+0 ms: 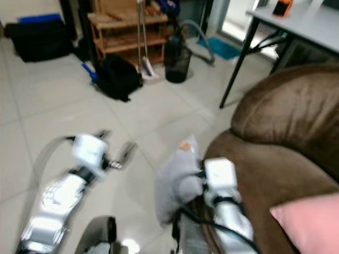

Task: Move the pillow to the sofa from floor

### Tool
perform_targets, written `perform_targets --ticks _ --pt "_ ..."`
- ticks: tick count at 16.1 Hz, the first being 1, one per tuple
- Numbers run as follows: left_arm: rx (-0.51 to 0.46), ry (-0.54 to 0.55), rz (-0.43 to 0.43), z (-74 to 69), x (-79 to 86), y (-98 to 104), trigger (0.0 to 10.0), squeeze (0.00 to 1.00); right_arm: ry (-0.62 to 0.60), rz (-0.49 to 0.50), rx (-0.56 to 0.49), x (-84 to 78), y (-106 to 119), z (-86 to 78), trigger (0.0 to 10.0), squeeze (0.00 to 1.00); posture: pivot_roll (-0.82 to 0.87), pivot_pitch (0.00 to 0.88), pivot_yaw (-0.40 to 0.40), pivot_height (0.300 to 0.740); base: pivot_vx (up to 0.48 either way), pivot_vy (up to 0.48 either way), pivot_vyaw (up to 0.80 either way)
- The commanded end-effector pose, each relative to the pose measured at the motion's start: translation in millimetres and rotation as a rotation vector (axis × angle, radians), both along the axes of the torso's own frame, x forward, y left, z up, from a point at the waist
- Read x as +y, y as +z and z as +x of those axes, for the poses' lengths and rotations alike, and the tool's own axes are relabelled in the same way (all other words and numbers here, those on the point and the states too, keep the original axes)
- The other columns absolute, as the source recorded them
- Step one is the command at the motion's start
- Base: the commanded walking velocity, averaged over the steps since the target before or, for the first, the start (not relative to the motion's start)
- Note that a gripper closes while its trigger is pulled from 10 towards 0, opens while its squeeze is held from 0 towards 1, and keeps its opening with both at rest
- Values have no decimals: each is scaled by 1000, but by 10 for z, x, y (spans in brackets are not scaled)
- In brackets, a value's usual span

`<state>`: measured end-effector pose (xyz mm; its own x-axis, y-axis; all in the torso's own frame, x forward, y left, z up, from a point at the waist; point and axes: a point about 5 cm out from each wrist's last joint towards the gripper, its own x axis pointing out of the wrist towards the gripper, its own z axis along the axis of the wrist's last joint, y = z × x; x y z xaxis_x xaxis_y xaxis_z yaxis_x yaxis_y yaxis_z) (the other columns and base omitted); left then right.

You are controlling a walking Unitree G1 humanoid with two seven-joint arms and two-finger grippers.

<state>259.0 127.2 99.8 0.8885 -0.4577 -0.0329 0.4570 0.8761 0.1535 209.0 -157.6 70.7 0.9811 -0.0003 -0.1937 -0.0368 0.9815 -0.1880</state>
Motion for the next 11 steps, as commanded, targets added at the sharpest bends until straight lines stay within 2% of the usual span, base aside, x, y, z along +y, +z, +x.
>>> perform_targets --ticks 1,3,5,9,11 --pt "-11 20 26 7 98 29 10000 0 25 33 -15 70 35 30 10000 0 8 47 -60 602 300 0 -800" --pt "-10 18 29 -1 104 27 10000 0 27 23 -17 77 35 23 10000 0 8 49 -61 602 298 0 -650" --pt "-8 19 32 -8 112 18 10000 0 34 22 -14 86 28 21 10000 0 9 53 -61 602 272 0 0" --pt "43 -66 107 -71 65 -117 10000 0 64 31 55 140 -129 34 10000 0 14 70 -55 602 0 0 0" --pt "40 -73 147 -58 98 -159 10000 0 69 16 89 165 -240 77 10000 0 15 98 -41 583 0 0 0"
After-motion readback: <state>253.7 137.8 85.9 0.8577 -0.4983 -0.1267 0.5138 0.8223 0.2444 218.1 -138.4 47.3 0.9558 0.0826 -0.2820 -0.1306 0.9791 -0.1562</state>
